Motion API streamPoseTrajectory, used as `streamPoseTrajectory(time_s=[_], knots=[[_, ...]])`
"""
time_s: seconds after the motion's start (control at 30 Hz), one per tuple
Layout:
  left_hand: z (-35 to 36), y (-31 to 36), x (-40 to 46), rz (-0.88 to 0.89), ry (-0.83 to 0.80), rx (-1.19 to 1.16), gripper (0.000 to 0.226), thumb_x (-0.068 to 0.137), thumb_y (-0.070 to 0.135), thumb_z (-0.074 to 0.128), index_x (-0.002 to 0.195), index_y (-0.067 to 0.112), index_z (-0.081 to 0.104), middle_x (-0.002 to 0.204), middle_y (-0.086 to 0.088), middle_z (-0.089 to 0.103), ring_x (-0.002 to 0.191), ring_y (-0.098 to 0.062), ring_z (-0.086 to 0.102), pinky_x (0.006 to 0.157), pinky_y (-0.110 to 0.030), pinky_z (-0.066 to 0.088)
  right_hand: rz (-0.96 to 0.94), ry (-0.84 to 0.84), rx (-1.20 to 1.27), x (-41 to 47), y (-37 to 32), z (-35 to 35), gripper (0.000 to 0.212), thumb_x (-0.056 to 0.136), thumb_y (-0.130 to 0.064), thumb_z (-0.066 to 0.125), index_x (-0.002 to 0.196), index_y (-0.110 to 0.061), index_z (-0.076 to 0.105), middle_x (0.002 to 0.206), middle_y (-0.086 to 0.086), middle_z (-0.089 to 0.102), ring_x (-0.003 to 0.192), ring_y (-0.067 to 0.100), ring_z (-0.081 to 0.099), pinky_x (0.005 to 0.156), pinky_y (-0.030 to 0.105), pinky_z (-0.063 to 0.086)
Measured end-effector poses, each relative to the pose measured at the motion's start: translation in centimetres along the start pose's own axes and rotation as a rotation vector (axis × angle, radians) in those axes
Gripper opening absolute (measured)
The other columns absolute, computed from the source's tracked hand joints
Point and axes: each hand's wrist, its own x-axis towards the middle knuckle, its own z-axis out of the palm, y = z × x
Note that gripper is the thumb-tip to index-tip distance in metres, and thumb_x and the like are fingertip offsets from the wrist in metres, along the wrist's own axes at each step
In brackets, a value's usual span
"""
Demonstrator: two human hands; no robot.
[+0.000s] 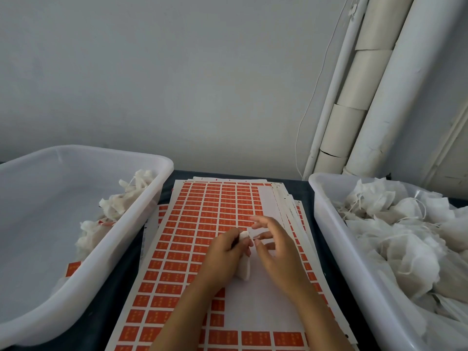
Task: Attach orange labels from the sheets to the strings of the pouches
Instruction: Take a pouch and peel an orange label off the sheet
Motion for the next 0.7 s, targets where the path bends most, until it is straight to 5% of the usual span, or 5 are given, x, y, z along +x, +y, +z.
streamPoseTrajectory(time_s=[0.1, 0.3, 0.53, 0.7], knots=[[-0.01, 0.05, -0.05, 0.013, -0.009, -0.023, 0.022, 0.098, 0.019, 0.046, 0.083, 0.020, 0.063, 0.077, 0.005, 0.064, 0.072, -0.005, 0.057, 0.065, -0.011, 0.043, -0.090, -0.058, -0.149, -0.13, -0.02, 0.07, 0.030, 0.089, -0.022, 0.060, 0.116, -0.035, 0.055, 0.109, -0.028, 0.052, 0.091, -0.013, 0.053, 0.078, -0.002, 0.040], [-0.02, 0.06, -0.03, 0.017, -0.015, 0.052, 0.019, 0.098, 0.022, 0.048, 0.084, 0.017, 0.061, 0.075, 0.006, 0.062, 0.070, -0.006, 0.055, 0.066, -0.016, 0.043, -0.088, -0.032, -0.278, 0.17, -0.03, -0.58, 0.010, 0.087, -0.023, 0.064, 0.092, -0.015, 0.065, 0.091, -0.004, 0.069, 0.073, 0.001, 0.059, 0.068, -0.001, 0.042], [0.20, 0.10, 0.07, 0.053, 0.010, 0.119, 0.018, 0.094, 0.023, 0.054, 0.077, 0.019, 0.057, 0.069, 0.008, 0.057, 0.063, -0.005, 0.051, 0.056, -0.008, 0.040, -0.017, -0.011, -0.359, -0.13, -0.36, -0.53, 0.017, 0.086, -0.028, 0.065, 0.079, -0.028, 0.049, 0.073, -0.019, 0.055, 0.060, 0.001, 0.056, 0.058, 0.000, 0.040], [0.15, 0.22, 0.19, 0.044, 0.045, 0.089, 0.019, 0.093, 0.026, 0.055, 0.085, 0.009, 0.060, 0.078, -0.002, 0.064, 0.069, -0.011, 0.058, 0.063, -0.012, 0.044, 0.065, 0.116, -0.334, -0.04, -0.45, -0.55, 0.023, 0.082, -0.022, 0.068, 0.075, -0.025, 0.047, 0.063, -0.022, 0.047, 0.052, 0.005, 0.053, 0.050, 0.003, 0.036]])
